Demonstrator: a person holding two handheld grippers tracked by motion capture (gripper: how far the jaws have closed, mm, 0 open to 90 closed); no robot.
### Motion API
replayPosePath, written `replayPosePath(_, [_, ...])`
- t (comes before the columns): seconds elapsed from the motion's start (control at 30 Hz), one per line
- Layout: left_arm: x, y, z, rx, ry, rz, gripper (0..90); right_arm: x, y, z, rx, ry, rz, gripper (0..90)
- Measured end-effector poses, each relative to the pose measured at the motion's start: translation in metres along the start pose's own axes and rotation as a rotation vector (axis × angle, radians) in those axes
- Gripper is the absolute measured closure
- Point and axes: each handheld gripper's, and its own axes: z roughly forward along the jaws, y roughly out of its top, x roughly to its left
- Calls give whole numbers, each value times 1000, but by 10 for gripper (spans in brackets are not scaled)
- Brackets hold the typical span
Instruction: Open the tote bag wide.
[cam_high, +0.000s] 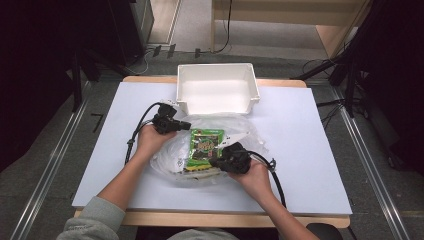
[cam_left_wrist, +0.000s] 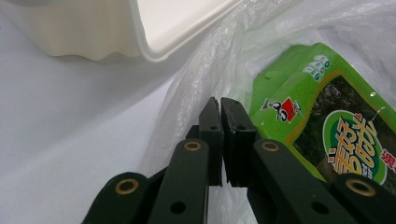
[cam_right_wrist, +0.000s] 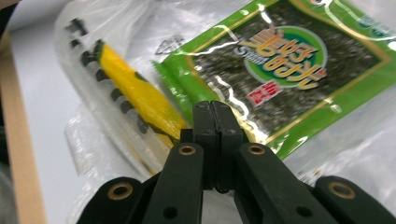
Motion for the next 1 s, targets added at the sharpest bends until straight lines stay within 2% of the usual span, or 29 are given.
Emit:
replayPosePath(0.33, [-1,0,0,2,10,3,889,16,-21,-4,26,15,-29,900])
replayPosePath(0.43, [-2,-1,0,2,12,0,890,18,-27,-5,31,5,-30,900])
replayPosePath(0.57, [-3,-2,0,-3,19,1,893,18,-36,-3,21,14,-20,900])
replayPosePath(0.73, [-4,-2,1,-5,19,0,893,21,-43,4,20,0,-40,900])
replayPosePath(1.0, [-5,-2,0,-6,22,1,891,19,-48,9,-41,10,-72,900])
